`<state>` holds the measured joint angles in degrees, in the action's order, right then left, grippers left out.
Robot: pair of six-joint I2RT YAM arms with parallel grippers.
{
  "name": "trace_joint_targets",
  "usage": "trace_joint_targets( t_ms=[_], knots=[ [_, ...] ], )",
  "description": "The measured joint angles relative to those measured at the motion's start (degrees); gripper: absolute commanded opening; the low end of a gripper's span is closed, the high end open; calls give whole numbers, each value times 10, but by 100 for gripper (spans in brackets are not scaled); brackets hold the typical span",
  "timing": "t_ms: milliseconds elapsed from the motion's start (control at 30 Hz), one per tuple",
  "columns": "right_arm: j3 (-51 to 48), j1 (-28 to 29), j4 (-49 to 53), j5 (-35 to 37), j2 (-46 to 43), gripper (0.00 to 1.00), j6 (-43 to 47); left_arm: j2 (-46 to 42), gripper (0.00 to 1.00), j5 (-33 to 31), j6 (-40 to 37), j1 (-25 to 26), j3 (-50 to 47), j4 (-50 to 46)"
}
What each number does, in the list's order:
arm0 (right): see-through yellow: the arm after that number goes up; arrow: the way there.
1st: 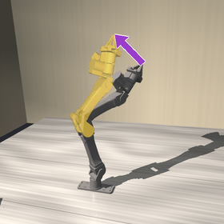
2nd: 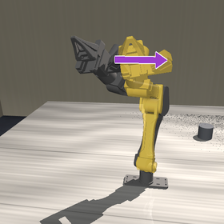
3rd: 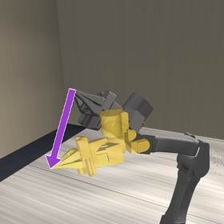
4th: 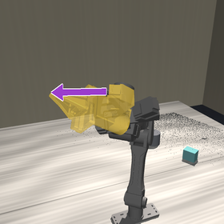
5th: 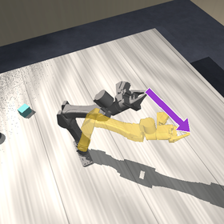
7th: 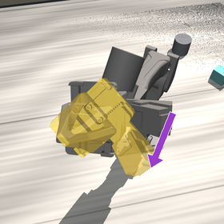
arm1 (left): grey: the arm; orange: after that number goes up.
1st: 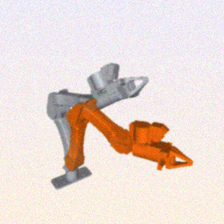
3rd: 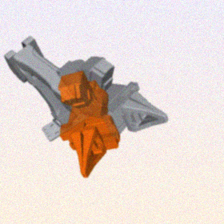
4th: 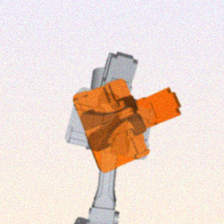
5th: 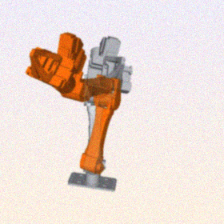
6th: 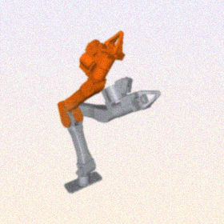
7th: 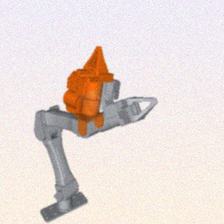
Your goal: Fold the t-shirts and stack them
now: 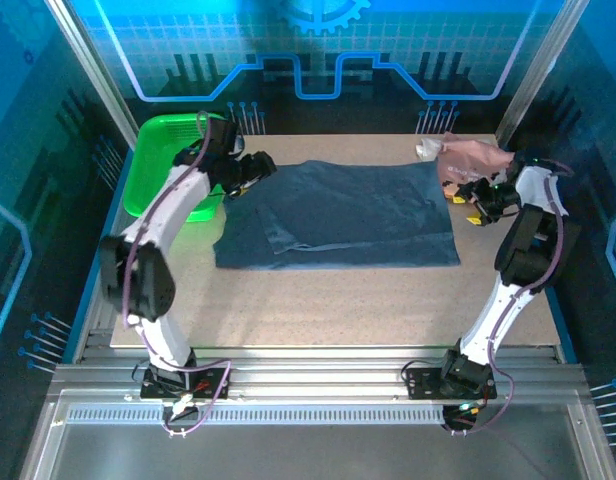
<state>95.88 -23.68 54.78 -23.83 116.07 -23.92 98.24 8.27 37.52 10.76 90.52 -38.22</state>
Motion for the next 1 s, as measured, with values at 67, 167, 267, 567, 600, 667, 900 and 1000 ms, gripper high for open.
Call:
trace_joint_targets(
  t_ms=[67, 167, 267, 567, 600, 667, 900, 1000],
  knots=[
    [-67, 8, -7, 2, -73, 67, 14, -76, 85, 7, 15, 2, -56, 2],
    [-160, 32, -13, -7, -163, 71, 27, -160, 85, 19, 36, 13, -137, 6],
    [-214, 81, -25, -18, -192, 72, 45, -180, 83, 38, 57, 35, -199, 11],
    [-269, 186, -78, -23, -186, 93, 92, -61, 62, 77, 138, 86, -294, 83],
    [-269, 193, -84, -21, -193, 93, 96, -49, 60, 77, 147, 86, -296, 94],
    [-272, 208, -98, -22, -216, 93, 106, -26, 57, 76, 166, 86, -296, 117],
    [-277, 227, -116, -26, -285, 94, 131, 22, 45, 54, 204, 87, -295, 151],
    [-278, 227, -116, -28, -295, 94, 137, 37, 43, 39, 211, 87, -292, 149]
  ],
)
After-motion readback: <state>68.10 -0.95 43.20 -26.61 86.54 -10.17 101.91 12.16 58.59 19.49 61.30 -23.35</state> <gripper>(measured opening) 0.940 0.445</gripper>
